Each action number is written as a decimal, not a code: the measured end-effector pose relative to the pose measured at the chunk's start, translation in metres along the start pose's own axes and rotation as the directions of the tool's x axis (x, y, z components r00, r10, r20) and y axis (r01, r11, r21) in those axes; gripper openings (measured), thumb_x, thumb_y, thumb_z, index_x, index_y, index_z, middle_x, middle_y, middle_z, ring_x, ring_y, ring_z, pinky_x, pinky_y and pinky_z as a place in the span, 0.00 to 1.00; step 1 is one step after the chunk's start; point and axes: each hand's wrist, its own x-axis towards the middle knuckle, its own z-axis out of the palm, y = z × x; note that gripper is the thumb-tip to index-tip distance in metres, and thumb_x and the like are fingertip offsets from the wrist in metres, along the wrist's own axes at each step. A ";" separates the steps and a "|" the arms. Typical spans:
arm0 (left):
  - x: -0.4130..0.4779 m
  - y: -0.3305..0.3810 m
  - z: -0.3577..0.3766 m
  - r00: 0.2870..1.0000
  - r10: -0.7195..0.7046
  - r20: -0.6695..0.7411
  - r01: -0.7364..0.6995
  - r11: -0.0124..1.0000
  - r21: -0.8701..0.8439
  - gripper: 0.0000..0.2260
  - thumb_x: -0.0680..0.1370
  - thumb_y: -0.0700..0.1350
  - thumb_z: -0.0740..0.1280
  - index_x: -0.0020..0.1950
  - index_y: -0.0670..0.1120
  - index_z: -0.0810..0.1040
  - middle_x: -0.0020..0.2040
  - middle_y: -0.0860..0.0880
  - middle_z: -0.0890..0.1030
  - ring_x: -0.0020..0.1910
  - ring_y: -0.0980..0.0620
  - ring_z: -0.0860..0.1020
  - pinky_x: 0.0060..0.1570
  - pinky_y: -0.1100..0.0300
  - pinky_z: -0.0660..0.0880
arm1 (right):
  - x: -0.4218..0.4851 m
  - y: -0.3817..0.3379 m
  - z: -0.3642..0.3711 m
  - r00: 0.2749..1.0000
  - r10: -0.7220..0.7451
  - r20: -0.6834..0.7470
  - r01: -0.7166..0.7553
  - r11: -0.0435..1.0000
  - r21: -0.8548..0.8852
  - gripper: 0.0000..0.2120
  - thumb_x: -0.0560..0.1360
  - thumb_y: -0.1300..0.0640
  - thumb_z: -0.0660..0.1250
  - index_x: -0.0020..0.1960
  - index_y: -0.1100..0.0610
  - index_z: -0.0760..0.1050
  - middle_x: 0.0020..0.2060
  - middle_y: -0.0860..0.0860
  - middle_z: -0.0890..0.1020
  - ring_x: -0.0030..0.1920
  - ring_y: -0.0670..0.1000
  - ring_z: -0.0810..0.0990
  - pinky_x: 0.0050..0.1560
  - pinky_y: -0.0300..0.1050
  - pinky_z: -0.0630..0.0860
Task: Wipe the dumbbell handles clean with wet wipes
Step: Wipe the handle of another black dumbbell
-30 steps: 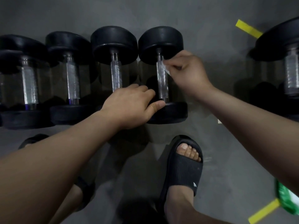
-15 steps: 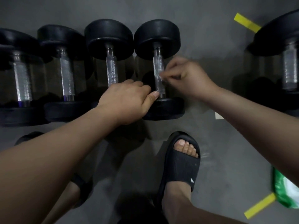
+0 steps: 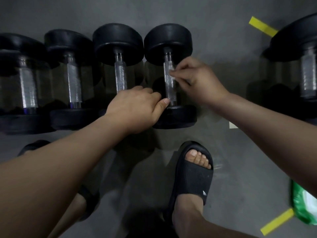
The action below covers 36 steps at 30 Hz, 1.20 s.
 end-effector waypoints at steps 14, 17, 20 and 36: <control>-0.001 0.001 -0.001 1.000 -0.011 -0.004 0.011 1.000 0.002 0.23 0.83 0.63 0.45 0.48 0.53 0.75 0.46 0.53 0.78 0.50 0.47 0.76 0.40 0.54 0.65 | 0.016 0.000 -0.008 0.997 0.054 0.056 -0.057 0.997 0.046 0.09 0.80 0.58 0.67 0.53 0.59 0.86 0.46 0.50 0.76 0.45 0.45 0.76 0.48 0.37 0.73; -0.001 0.000 -0.001 1.000 -0.013 -0.002 0.013 1.000 -0.002 0.23 0.83 0.63 0.45 0.48 0.52 0.75 0.47 0.52 0.78 0.50 0.47 0.76 0.40 0.54 0.65 | 0.004 -0.001 -0.021 0.967 -0.053 0.248 0.035 0.996 0.078 0.08 0.77 0.63 0.69 0.52 0.57 0.86 0.45 0.47 0.77 0.45 0.41 0.77 0.50 0.33 0.72; -0.001 0.001 -0.001 1.000 -0.014 -0.001 0.014 1.000 0.003 0.23 0.83 0.62 0.46 0.49 0.53 0.75 0.47 0.52 0.78 0.51 0.46 0.76 0.41 0.54 0.65 | -0.005 -0.001 -0.030 0.865 -0.044 0.500 -0.014 0.994 0.112 0.13 0.72 0.70 0.72 0.52 0.56 0.87 0.44 0.37 0.76 0.45 0.33 0.77 0.49 0.25 0.68; 0.000 0.001 0.000 1.000 0.002 -0.002 -0.002 1.000 0.006 0.24 0.83 0.63 0.45 0.51 0.52 0.76 0.48 0.51 0.79 0.52 0.46 0.77 0.40 0.54 0.66 | 0.001 -0.005 -0.027 0.955 -0.047 0.293 0.026 0.997 0.075 0.07 0.75 0.61 0.72 0.49 0.55 0.87 0.42 0.48 0.79 0.43 0.41 0.77 0.46 0.29 0.70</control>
